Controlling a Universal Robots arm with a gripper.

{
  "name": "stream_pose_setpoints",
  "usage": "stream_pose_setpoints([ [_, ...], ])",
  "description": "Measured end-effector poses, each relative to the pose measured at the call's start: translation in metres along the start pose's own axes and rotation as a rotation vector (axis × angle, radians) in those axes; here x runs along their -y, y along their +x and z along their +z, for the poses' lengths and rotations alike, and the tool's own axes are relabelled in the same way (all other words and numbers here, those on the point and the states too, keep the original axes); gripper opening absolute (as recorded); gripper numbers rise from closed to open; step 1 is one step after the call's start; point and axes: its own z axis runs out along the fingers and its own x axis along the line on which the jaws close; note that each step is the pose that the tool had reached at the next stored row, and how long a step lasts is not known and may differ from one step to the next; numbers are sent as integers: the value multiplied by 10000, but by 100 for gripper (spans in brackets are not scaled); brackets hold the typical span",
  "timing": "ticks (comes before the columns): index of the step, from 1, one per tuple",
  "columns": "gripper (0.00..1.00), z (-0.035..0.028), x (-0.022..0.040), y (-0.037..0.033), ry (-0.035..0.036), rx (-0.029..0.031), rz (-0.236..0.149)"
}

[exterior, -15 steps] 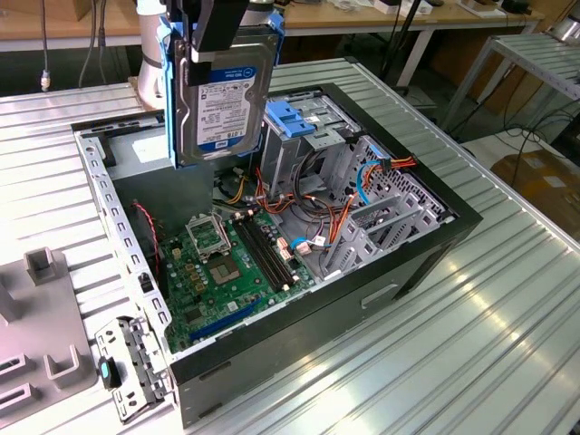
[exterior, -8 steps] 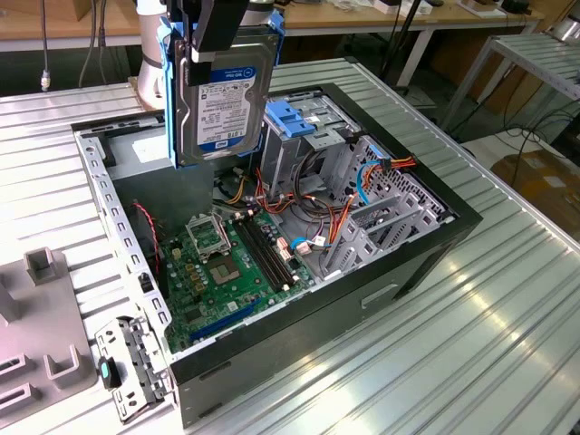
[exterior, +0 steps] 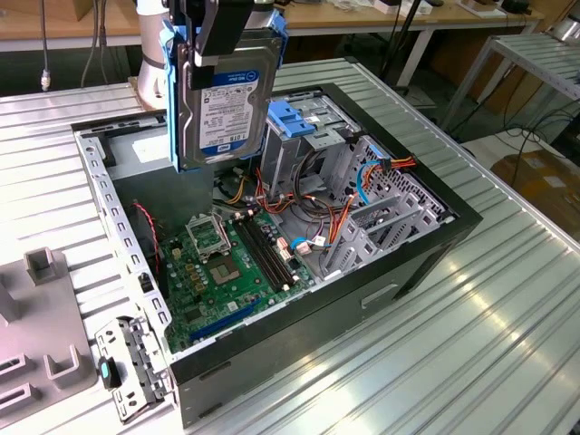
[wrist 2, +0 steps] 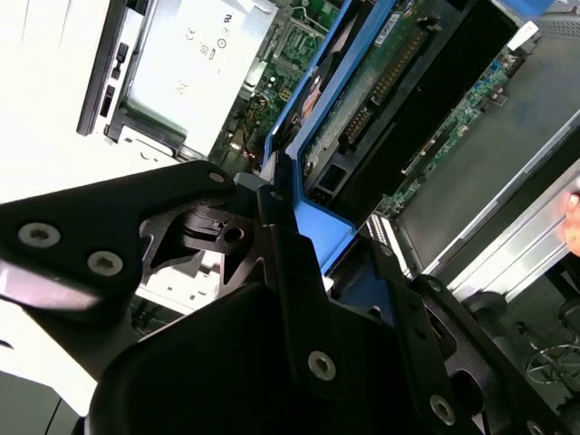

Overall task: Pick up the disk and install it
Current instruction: 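Insert the disk into the insertion slot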

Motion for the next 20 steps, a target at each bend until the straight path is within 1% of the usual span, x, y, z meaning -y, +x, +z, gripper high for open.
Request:
stream_pose_setpoints([
  [5,37,0,1,56,0,0,0],
  [20,37,-2,3,168,0,-2,0],
])
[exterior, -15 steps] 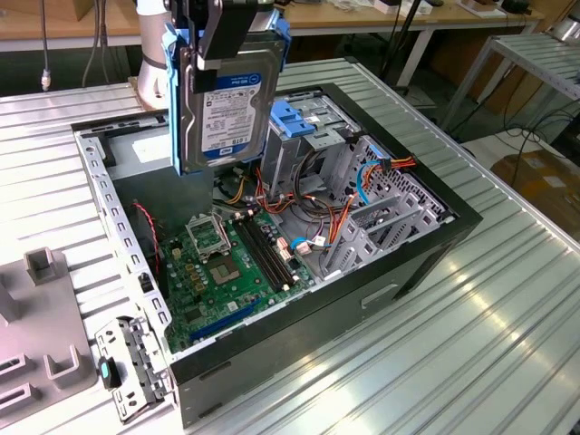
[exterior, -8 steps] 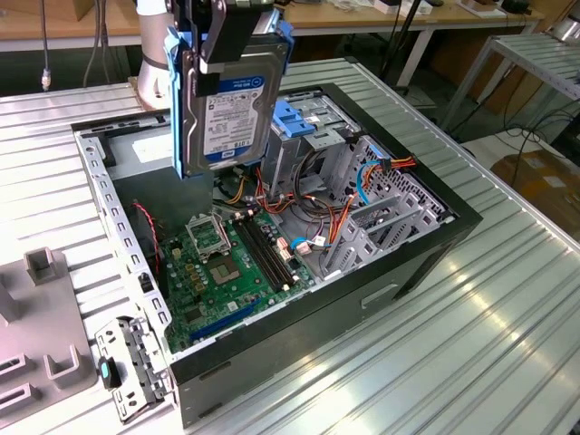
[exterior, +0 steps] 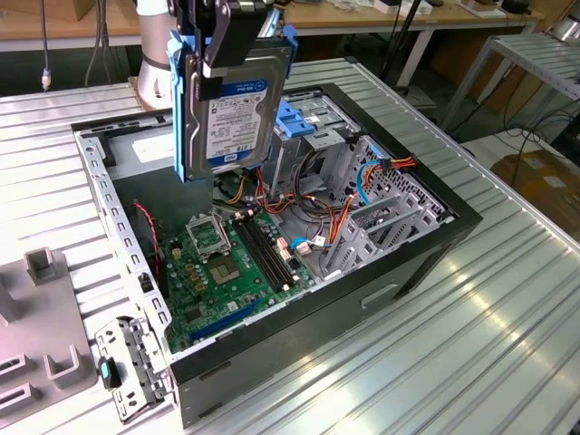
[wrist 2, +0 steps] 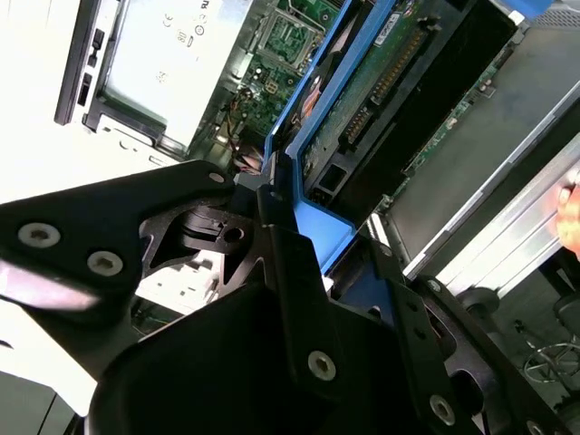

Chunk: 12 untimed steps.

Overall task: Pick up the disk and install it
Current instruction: 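Insert the disk into the insertion slot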

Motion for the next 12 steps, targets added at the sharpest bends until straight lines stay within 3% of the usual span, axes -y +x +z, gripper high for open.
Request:
stream_pose_setpoints([
  [12,37,-1,3,90,0,-4,0],
])
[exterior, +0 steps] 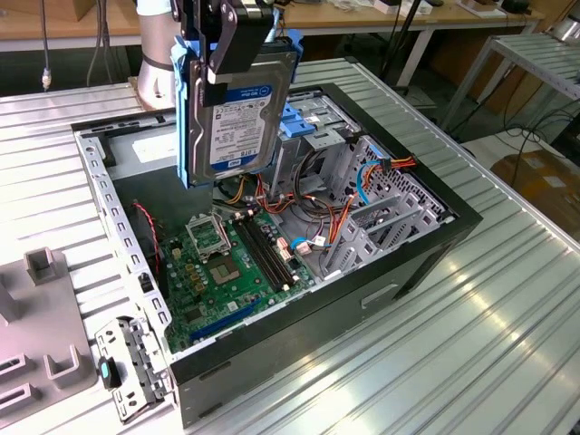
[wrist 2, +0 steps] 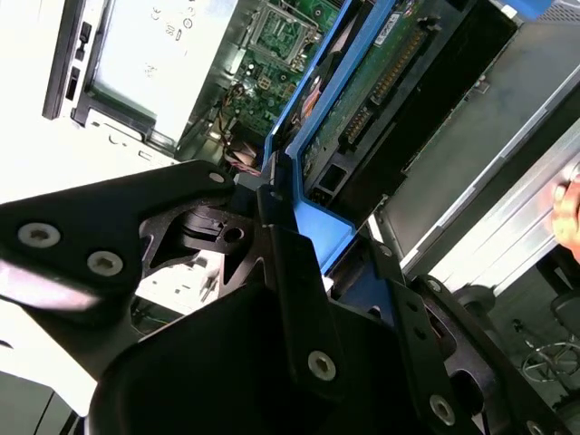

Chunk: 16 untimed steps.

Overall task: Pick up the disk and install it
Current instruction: 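Insert the disk into the insertion slot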

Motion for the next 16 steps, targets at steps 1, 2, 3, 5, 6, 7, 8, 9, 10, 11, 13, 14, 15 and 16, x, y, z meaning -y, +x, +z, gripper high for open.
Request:
stream_pose_setpoints([
  [1,37,0,1,4,0,-1,0],
  [2,37,0,4,11,0,-1,0],
  [3,37,0,7,18,0,0,0],
  [5,37,0,13,27,0,-1,0],
  [6,37,0,24,32,-1,-2,0],
  [7,37,0,44,37,0,-1,0],
  [8,37,0,59,38,0,-1,0],
  [9,37,1,77,38,0,-1,-1],
  [10,37,1,93,38,-1,-2,0],
  [11,37,1,107,38,-1,-1,0],
  [13,37,1,172,41,-1,-1,1],
  [14,37,2,182,47,-1,-1,0],
  [15,37,1,191,55,-1,-2,0],
  [16,37,2,197,65,0,-1,0],
])
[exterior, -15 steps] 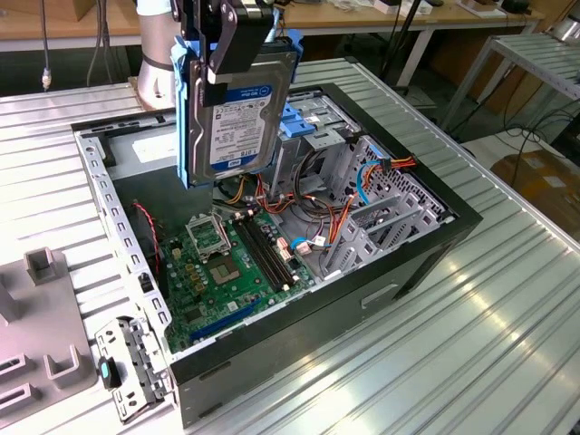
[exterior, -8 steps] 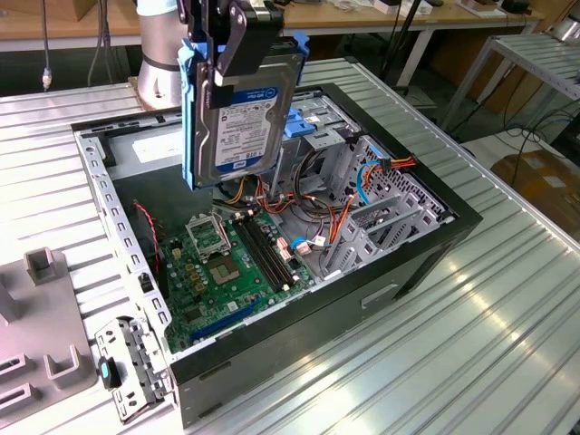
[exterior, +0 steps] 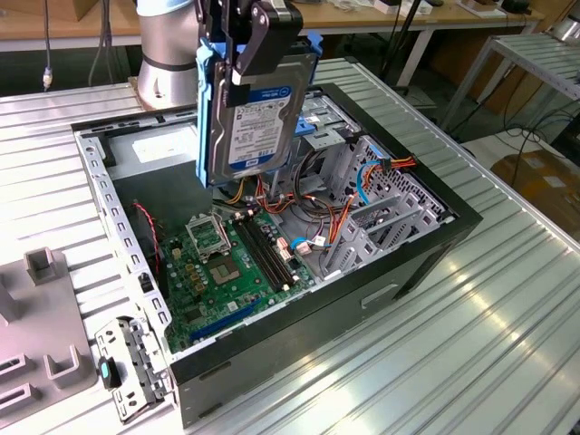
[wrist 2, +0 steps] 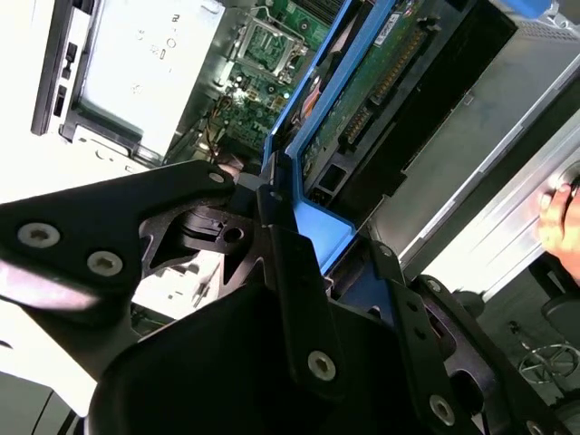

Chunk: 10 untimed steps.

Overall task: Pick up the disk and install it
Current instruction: 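Insert the disk into the insertion slot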

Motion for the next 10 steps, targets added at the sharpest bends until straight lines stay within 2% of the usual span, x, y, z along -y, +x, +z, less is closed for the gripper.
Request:
stream_pose_setpoints([
  [10,37,-1,36,174,-1,-1,0],
])
